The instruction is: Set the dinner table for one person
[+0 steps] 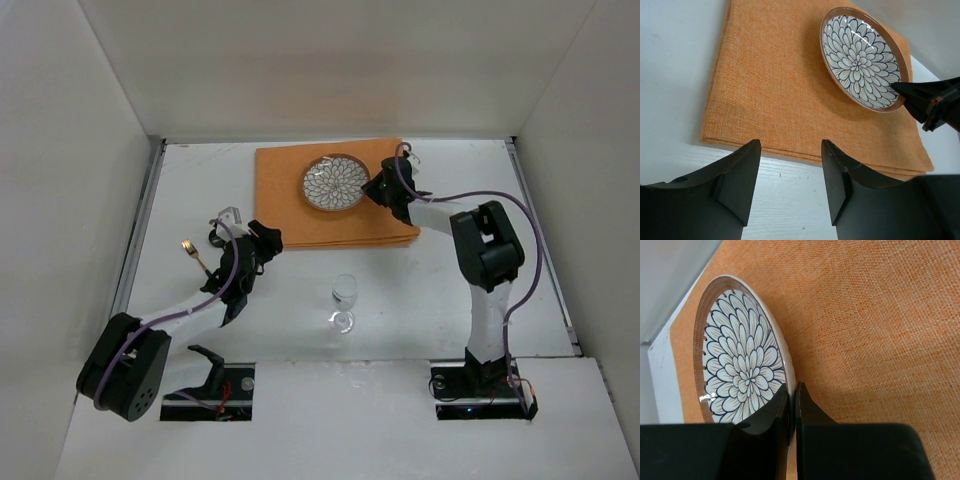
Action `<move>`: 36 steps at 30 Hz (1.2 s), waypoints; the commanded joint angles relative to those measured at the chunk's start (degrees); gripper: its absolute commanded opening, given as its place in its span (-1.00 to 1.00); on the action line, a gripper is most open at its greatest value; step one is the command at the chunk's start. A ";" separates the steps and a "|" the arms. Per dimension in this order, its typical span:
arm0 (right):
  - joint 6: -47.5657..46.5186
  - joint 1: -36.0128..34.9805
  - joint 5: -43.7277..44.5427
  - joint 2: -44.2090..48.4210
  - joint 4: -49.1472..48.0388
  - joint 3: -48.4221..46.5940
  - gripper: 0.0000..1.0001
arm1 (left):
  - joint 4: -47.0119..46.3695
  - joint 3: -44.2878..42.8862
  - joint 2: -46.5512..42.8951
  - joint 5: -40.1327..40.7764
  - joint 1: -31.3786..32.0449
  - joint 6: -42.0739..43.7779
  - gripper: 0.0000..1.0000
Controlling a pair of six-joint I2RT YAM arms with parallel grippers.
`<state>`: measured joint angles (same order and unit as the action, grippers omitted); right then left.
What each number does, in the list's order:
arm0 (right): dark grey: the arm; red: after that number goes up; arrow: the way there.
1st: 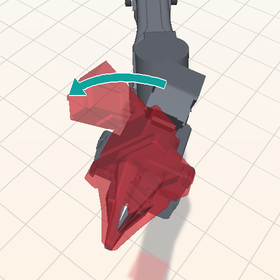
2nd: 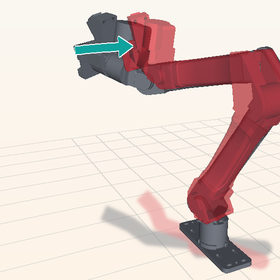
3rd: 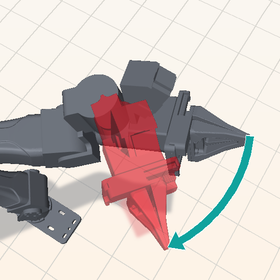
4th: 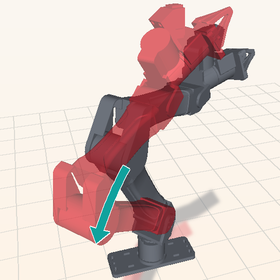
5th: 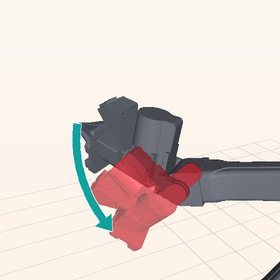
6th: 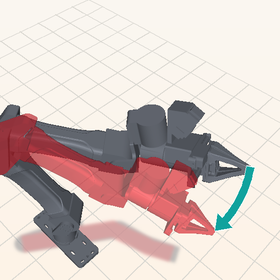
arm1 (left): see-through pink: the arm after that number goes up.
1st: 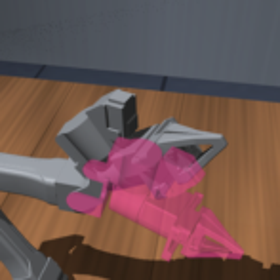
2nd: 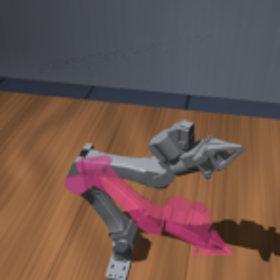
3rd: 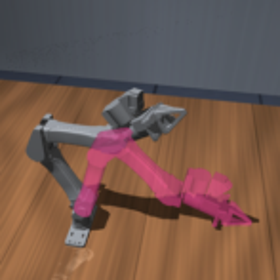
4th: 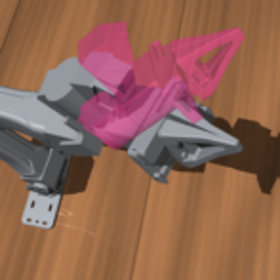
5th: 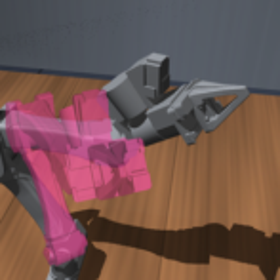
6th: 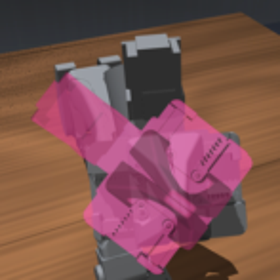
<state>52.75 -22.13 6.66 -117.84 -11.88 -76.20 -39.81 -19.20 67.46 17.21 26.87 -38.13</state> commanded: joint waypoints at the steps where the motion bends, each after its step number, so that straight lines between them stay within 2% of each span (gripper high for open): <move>1: 2.97 -0.59 0.29 0.43 -7.98 -6.15 -0.90 | -2.11 0.04 0.48 1.24 -0.55 -0.02 -0.02; 2: 2.97 -0.67 0.29 -0.10 -7.72 -6.24 -0.86 | -2.02 -0.05 0.65 1.33 -0.64 -0.02 -0.02; 3: 3.06 -0.68 0.37 -0.80 -6.59 -6.50 -0.72 | -1.59 -0.31 1.09 1.68 -0.73 0.16 -0.02; 7: 2.45 -0.68 0.90 -0.29 -5.08 -4.75 -0.06 | 2.71 -2.06 2.32 4.40 -0.73 0.25 -0.02; 9: 1.75 -0.68 0.99 1.90 -5.52 -2.47 0.20 | 4.21 -2.59 2.59 5.81 -0.47 0.25 -0.02; 14: -2.56 0.55 1.08 9.89 -6.58 4.47 0.48 | 7.28 -4.09 3.11 6.69 -0.29 0.16 -0.04; 18: -6.25 4.24 0.03 17.10 -6.93 11.67 0.55 | 8.52 -5.49 4.87 6.43 -0.03 -0.19 -0.12; 20: -8.09 6.61 0.55 19.57 -6.32 14.75 0.43 | 8.61 -6.20 6.27 6.08 0.24 -0.19 -0.17; 21: -8.63 8.01 0.46 20.36 -6.05 16.33 0.29 | 8.70 -6.55 6.80 5.82 0.33 -0.19 -0.20; 25: -9.42 12.15 -0.06 22.04 -4.20 21.70 -0.55 | 8.70 -7.34 8.56 4.85 0.24 -0.80 -0.27; 26: -9.51 12.59 -0.32 22.13 -4.20 22.76 -0.65 | 8.70 -7.52 8.91 4.76 0.15 -0.98 -0.28; 29: -11.09 13.21 0.29 21.25 -3.59 23.73 -0.55 | 9.05 -7.87 10.05 4.41 -0.02 -2.12 -0.29; 31: -11.53 13.65 0.03 20.20 -2.10 23.47 -0.07 | 9.58 -8.13 11.11 4.41 -0.20 -3.00 -0.29; 32: -11.36 13.74 0.29 20.46 -1.83 24.08 -0.05 | 9.67 -8.48 11.98 4.41 -0.29 -3.35 -0.30; 35: -9.96 14.18 -0.32 22.74 -1.48 26.10 0.17 | 10.19 -9.19 13.66 4.50 -0.46 -4.49 -0.31; 36: -9.69 14.18 -1.11 23.18 -1.05 26.37 0.18 | 10.54 -9.62 14.36 4.67 -0.55 -4.85 -0.31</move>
<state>43.07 -8.27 6.55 -97.51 -12.84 -50.63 -29.63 -26.28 81.01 21.45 26.85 -41.12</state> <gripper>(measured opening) 0.580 0.351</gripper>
